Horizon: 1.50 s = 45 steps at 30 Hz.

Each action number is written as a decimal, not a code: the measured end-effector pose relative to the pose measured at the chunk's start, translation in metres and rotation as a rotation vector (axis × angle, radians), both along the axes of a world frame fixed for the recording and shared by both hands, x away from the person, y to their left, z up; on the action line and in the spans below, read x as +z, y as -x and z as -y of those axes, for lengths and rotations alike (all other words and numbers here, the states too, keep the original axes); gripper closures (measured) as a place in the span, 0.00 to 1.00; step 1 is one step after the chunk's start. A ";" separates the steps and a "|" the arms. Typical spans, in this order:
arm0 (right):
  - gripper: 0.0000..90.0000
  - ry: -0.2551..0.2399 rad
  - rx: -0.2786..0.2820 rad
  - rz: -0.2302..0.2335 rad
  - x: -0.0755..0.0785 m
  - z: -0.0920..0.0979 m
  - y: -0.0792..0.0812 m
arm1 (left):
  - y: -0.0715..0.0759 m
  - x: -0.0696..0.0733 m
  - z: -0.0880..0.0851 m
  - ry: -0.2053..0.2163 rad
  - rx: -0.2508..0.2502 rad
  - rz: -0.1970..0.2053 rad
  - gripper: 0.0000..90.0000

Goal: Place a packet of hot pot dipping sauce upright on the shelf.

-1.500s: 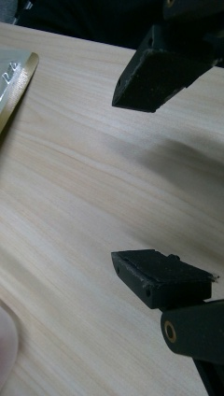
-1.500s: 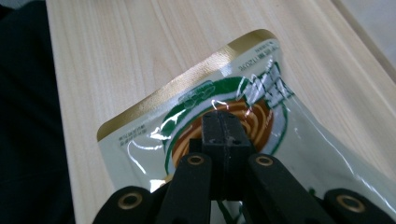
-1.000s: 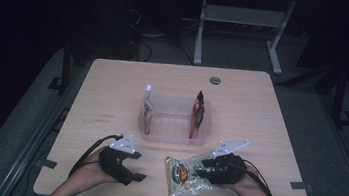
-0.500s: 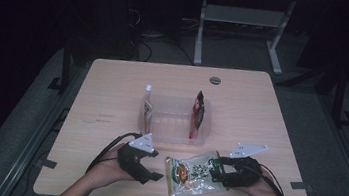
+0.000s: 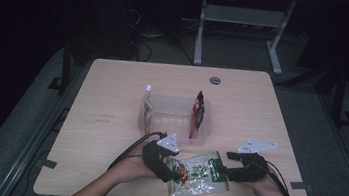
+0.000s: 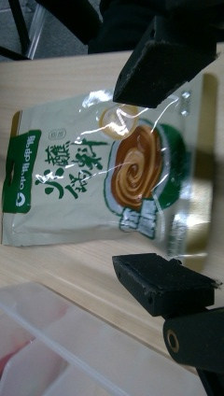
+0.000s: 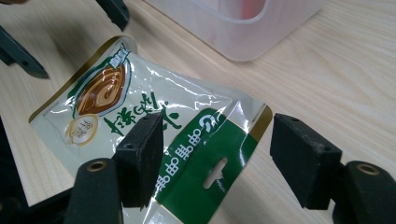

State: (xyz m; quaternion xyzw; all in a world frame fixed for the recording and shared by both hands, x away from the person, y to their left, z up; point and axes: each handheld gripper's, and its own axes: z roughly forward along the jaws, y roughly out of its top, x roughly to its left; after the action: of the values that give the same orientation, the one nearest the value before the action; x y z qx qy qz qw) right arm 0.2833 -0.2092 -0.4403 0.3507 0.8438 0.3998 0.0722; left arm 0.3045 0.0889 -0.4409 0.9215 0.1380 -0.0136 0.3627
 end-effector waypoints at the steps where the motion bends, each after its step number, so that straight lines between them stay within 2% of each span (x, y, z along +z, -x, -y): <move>1: 0.38 0.000 0.002 0.006 -0.001 0.000 -0.001 | -0.001 -0.002 0.003 0.001 -0.004 -0.002 0.20; 5: 0.38 0.004 -0.002 0.000 -0.002 0.000 -0.003 | -0.006 -0.008 0.012 -0.001 -0.014 0.000 0.21; 7: 0.38 0.009 -0.006 0.002 -0.003 0.000 -0.004 | -0.010 -0.015 0.018 -0.007 -0.004 0.000 0.23; 11: 0.38 0.015 -0.004 0.007 -0.003 0.001 -0.005 | -0.012 -0.023 0.019 -0.029 0.001 -0.007 0.26; 12: 0.38 0.012 -0.008 0.006 -0.003 0.001 -0.005 | -0.012 -0.024 0.018 -0.015 0.006 -0.003 0.28; 15: 0.38 0.010 -0.012 0.003 -0.003 0.002 -0.006 | -0.013 -0.024 0.017 -0.010 0.005 -0.004 0.30; 18: 0.38 0.011 -0.012 0.003 -0.003 0.002 -0.006 | -0.009 -0.025 0.016 -0.008 -0.014 0.033 0.37; 19: 0.38 0.011 -0.012 0.003 -0.003 0.002 -0.006 | -0.009 -0.025 0.016 -0.008 -0.014 0.033 0.40; 22: 0.38 0.016 -0.014 0.011 -0.003 0.003 -0.006 | -0.005 -0.025 0.017 -0.009 -0.028 0.063 0.44; 28: 0.38 0.015 -0.020 0.009 -0.003 0.003 -0.007 | -0.005 -0.026 0.016 0.007 -0.012 0.063 0.55; 31: 0.38 0.013 -0.022 0.007 -0.003 0.004 -0.006 | -0.006 -0.026 0.015 0.016 -0.003 0.057 0.64; 32: 0.38 0.016 -0.020 0.007 -0.003 0.004 -0.006 | -0.008 -0.027 0.013 0.033 0.005 0.043 0.67; 37: 0.38 0.019 -0.021 0.006 -0.003 0.005 -0.007 | -0.010 -0.027 0.011 0.045 0.003 0.027 0.79; 39: 0.38 0.017 -0.021 0.006 -0.003 0.005 -0.008 | -0.011 -0.028 0.011 0.055 -0.003 0.007 0.85; 40: 0.38 0.017 -0.021 0.006 -0.003 0.005 -0.008 | -0.012 -0.028 0.010 0.065 -0.004 -0.024 0.88; 41: 0.38 0.017 -0.021 0.006 -0.003 0.005 -0.008 | -0.012 -0.028 0.010 0.065 -0.004 -0.024 0.91; 42: 0.38 0.013 -0.025 0.009 -0.003 0.005 -0.007 | -0.013 -0.029 0.010 0.075 -0.004 -0.042 0.93; 45: 0.38 0.010 -0.026 0.010 -0.003 0.005 -0.007 | -0.013 -0.029 0.010 0.070 -0.005 -0.046 0.95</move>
State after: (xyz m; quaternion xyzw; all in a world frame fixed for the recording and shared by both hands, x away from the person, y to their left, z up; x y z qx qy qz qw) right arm 0.2907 -0.2144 -0.4434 0.3594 0.8408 0.3963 0.0832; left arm 0.3178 0.0791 -0.4700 0.9080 0.1434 -0.0404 0.3916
